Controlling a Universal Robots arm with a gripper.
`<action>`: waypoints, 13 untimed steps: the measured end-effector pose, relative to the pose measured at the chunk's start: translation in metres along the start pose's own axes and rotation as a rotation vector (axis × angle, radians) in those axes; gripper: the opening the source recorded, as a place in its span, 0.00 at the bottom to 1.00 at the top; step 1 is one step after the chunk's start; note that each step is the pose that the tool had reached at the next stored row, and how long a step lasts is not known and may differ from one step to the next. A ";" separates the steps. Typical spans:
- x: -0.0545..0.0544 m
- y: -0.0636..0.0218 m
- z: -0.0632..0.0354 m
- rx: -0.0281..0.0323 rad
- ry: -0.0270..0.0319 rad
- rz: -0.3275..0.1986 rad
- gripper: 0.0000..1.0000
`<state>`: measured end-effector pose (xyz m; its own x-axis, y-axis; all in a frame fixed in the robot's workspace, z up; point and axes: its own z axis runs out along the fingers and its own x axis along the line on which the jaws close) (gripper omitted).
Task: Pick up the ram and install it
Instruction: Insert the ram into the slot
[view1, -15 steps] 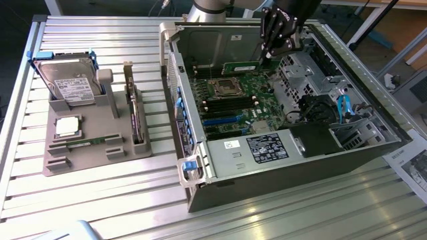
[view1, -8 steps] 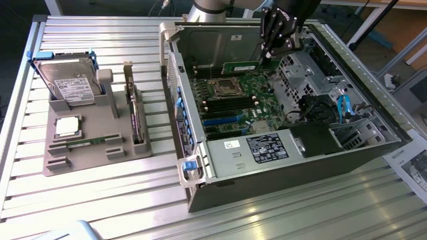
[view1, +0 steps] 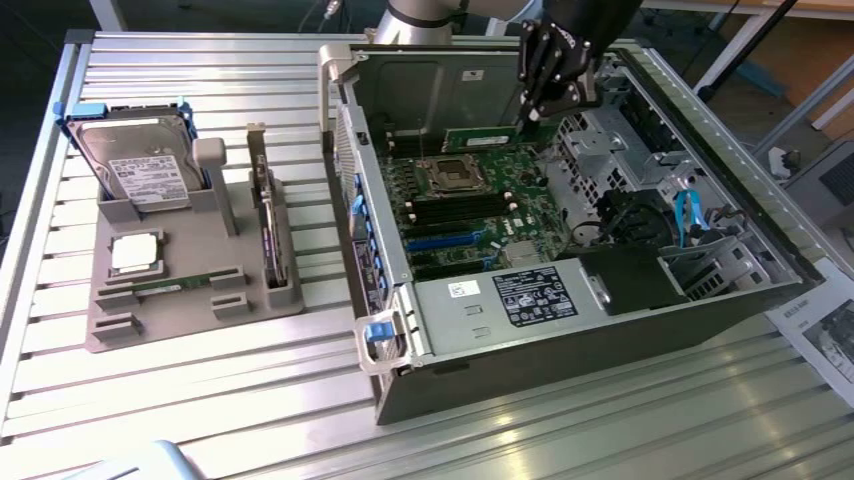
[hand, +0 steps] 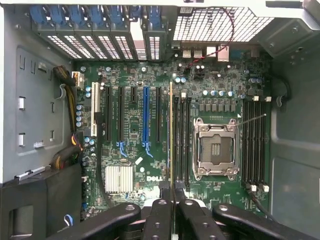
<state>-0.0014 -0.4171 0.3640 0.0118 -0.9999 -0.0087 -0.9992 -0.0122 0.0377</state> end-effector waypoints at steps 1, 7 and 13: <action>0.000 -0.0001 0.0015 0.0000 -0.0001 0.000 0.12; 0.000 -0.0004 0.0114 0.0000 0.0001 0.000 0.12; 0.000 -0.0008 0.0209 0.0000 0.0000 0.000 0.12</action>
<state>-0.0014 -0.4171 0.3430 0.0118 -0.9999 -0.0087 -0.9992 -0.0121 0.0377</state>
